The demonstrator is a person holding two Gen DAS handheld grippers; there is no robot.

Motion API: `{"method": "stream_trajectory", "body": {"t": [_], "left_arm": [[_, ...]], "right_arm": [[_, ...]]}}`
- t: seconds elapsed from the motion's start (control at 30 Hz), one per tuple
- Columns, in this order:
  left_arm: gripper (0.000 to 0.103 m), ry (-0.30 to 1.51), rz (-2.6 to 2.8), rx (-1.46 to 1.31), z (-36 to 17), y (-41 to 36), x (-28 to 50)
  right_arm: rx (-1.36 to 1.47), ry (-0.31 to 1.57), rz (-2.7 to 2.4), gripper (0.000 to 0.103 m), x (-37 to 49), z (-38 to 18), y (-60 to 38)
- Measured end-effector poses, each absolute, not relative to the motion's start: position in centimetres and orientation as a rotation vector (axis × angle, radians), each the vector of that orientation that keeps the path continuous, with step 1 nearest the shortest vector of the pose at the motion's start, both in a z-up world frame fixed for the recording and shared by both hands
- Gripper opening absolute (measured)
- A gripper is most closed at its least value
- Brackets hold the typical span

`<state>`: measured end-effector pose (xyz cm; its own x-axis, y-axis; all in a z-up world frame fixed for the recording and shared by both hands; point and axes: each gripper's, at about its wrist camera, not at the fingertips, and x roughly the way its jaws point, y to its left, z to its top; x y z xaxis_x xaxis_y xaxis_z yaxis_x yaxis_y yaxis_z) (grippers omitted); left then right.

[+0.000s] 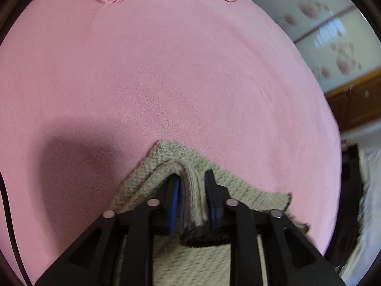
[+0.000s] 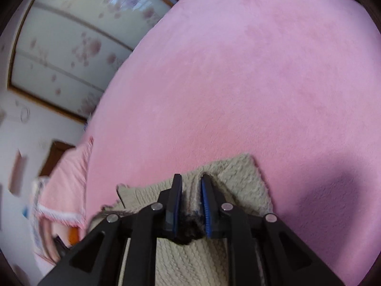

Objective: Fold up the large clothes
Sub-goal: 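Lift the hem with both grippers and fold it toward the collar, then lower the hem onto the collar and open both grippers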

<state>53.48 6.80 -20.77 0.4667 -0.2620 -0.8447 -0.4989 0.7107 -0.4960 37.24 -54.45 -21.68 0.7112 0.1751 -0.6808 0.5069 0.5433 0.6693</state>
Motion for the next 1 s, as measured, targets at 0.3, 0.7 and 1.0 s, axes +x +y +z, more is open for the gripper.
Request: {"method": "stream_trajectory", "body": {"t": [0.3, 0.7, 1.0], "left_arm": [[0.053, 0.970, 0.112, -0.802, -18.3, 5.8, 53.7], [0.064, 0.948, 0.097, -0.474, -16.4, 2.7, 54.8], [0.064, 0.997, 0.124, -0.312, -18.2, 1.5, 53.8]], "right_arm": [[0.923, 0.738, -0.279, 0.039, 35.4, -20.4, -55.7], [0.651, 0.816, -0.109, 0.039, 38.7, -19.1, -51.0], [0.509, 0.896, -0.228, 0.036, 40.1, -19.8, -50.9]]}}
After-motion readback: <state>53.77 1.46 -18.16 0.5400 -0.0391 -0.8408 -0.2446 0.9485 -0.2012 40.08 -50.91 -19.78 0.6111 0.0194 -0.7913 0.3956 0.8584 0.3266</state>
